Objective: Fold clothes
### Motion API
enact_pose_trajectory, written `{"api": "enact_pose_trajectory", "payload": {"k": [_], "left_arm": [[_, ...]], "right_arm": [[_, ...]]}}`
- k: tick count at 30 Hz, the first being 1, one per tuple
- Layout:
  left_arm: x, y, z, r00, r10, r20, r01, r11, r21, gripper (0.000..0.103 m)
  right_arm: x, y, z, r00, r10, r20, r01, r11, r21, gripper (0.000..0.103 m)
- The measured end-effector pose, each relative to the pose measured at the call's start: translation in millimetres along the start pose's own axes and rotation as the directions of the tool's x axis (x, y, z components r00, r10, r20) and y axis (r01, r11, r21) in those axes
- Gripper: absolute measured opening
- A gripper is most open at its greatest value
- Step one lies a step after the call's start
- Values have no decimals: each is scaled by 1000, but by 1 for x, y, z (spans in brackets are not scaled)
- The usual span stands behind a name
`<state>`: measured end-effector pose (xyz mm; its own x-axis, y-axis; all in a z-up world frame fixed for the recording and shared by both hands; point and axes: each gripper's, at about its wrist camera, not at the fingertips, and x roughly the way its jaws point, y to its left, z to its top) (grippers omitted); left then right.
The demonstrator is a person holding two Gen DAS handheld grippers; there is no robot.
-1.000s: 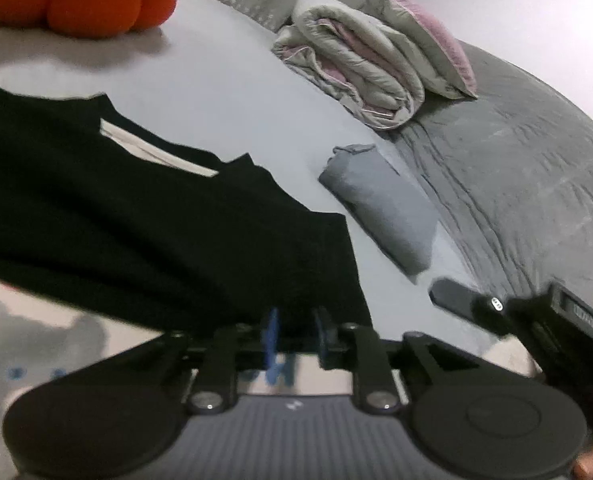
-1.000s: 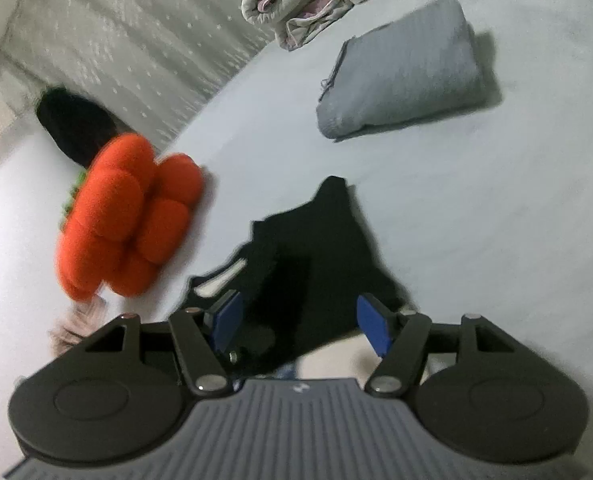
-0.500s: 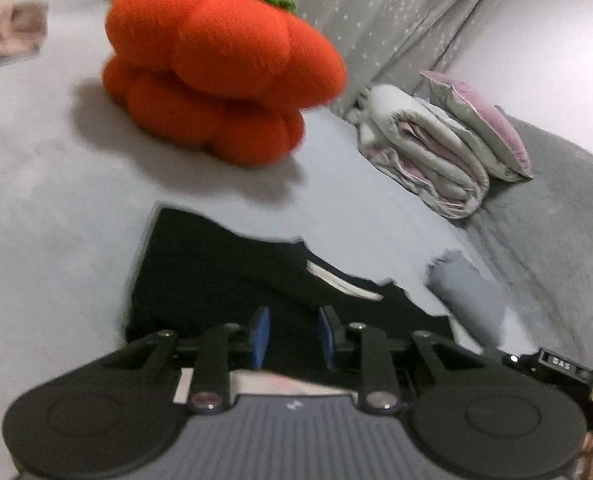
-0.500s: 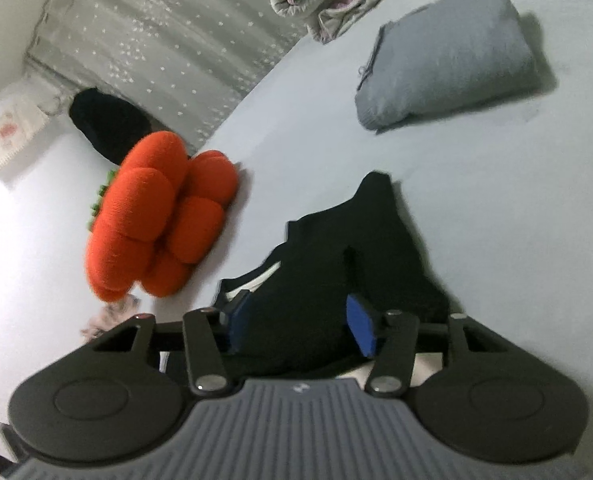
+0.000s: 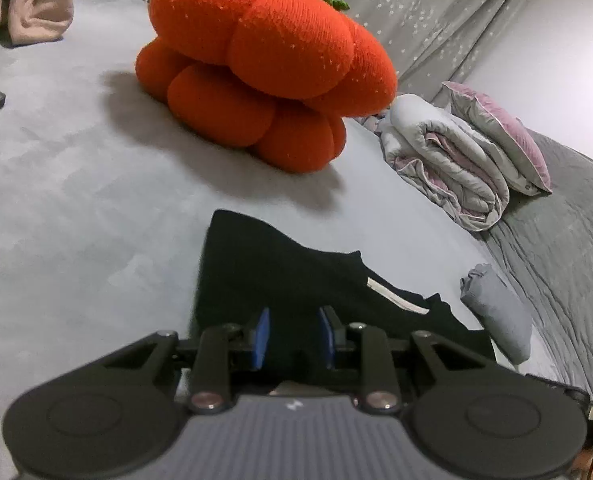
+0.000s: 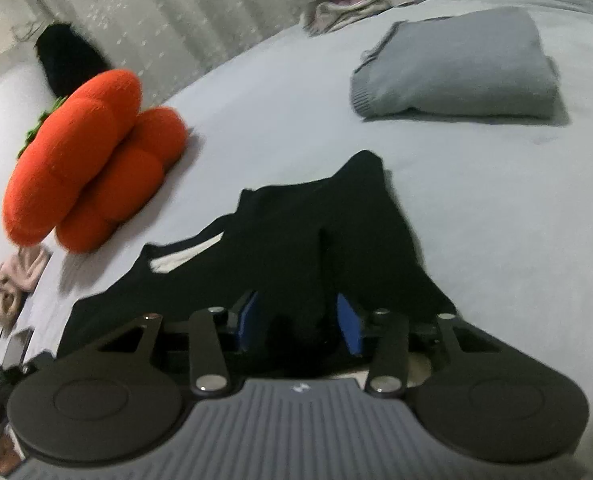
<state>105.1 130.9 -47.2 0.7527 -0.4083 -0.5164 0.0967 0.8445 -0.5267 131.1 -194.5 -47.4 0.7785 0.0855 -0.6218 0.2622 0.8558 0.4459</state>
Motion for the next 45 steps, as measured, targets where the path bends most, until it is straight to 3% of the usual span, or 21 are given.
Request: {"api": "enact_pose_trajectory", "payload": {"k": [3,15,20,25,30,34,36,37,41,45], "left_arm": [[0,-4,0,1000,-19,8,19,1000,9,26],[-8,3,6,998,-23,54,25,999,-25,26],[1,1,4,1000,-14,12,14,1000,-3,26],[19,3,-2,997,37,-75,-36,999,20,26],[9,5,2,1000,-6,-13,5,1000,-6,26],[11,7,2,1000,5,-20,-6,1000,-9,26],[13,8,2,1000,13,-27,-14,1000,-9,26],[14,8,2,999,18,-31,-18,1000,-9,26],[18,10,1,998,34,-45,-34,999,-10,20],[12,10,7,1000,20,8,-20,999,-25,21]], "right_arm": [[0,9,-5,998,-55,28,56,997,-50,8],[-49,34,28,978,0,210,34,987,-157,5],[-33,15,30,981,-62,185,89,986,-140,5],[-6,-7,20,987,-126,100,137,984,-112,7],[-13,-12,17,987,-122,107,134,984,-114,15],[-23,-8,20,986,-102,132,119,984,-133,20],[-26,-3,20,986,-86,144,107,984,-142,39],[-26,0,19,986,-76,149,99,983,-153,42],[-19,12,11,989,-59,136,89,969,-230,43],[-7,10,1,990,-113,83,132,953,-272,43]]}}
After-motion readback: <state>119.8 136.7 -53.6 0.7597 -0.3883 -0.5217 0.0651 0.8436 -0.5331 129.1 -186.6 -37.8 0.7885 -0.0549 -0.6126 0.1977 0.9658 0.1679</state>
